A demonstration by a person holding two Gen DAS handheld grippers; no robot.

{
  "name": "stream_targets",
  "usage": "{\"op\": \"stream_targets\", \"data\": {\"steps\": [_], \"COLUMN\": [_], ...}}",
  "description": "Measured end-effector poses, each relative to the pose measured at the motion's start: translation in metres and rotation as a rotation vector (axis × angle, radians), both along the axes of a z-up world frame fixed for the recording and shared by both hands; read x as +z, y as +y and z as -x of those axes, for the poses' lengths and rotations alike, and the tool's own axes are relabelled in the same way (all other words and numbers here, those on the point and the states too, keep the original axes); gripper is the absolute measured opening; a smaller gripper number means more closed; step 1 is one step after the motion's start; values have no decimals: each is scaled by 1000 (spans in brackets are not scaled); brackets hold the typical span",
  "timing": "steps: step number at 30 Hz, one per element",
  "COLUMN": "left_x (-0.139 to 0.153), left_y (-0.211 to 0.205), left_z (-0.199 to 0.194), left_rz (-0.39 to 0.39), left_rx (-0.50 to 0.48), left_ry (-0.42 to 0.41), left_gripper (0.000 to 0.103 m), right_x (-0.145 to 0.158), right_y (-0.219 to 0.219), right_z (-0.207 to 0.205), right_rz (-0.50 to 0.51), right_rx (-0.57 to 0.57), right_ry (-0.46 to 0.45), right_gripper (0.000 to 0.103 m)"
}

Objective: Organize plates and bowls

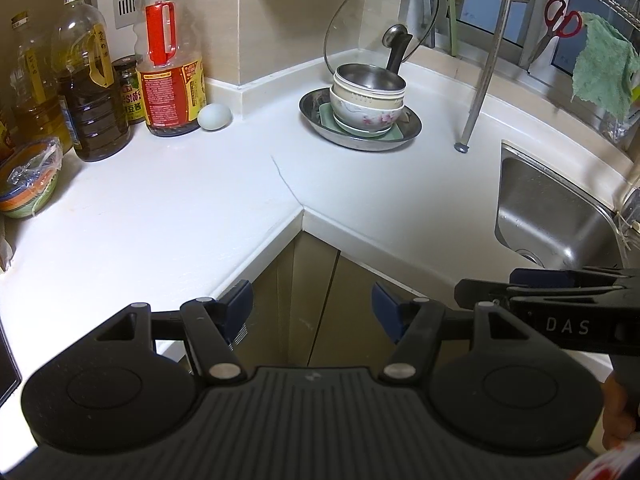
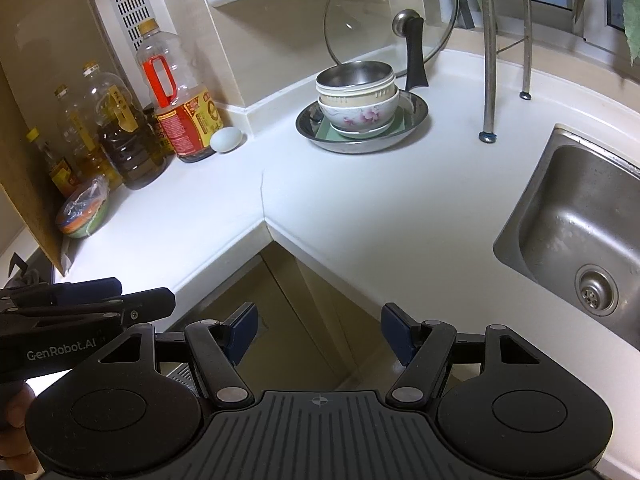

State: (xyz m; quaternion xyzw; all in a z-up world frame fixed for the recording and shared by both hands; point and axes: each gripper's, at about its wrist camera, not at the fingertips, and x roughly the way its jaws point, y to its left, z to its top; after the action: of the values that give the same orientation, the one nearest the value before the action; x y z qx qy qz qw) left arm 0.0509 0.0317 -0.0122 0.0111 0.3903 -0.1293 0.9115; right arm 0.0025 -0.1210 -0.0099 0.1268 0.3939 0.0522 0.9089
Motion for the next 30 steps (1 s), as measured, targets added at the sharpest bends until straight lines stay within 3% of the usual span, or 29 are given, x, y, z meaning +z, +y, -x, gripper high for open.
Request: {"op": "stream_targets", "data": {"steps": [30], "left_x": [2], "left_y": [-1], "left_z": [1], "left_rz": [4], "left_rx": [-1], "left_ry": [-4], "left_gripper": [64], "right_x": [0], "right_y": [-1], "right_z": [2], "right_rz": [-3], "right_rx": [-5], "right_ry": [0], "right_gripper": [68]}}
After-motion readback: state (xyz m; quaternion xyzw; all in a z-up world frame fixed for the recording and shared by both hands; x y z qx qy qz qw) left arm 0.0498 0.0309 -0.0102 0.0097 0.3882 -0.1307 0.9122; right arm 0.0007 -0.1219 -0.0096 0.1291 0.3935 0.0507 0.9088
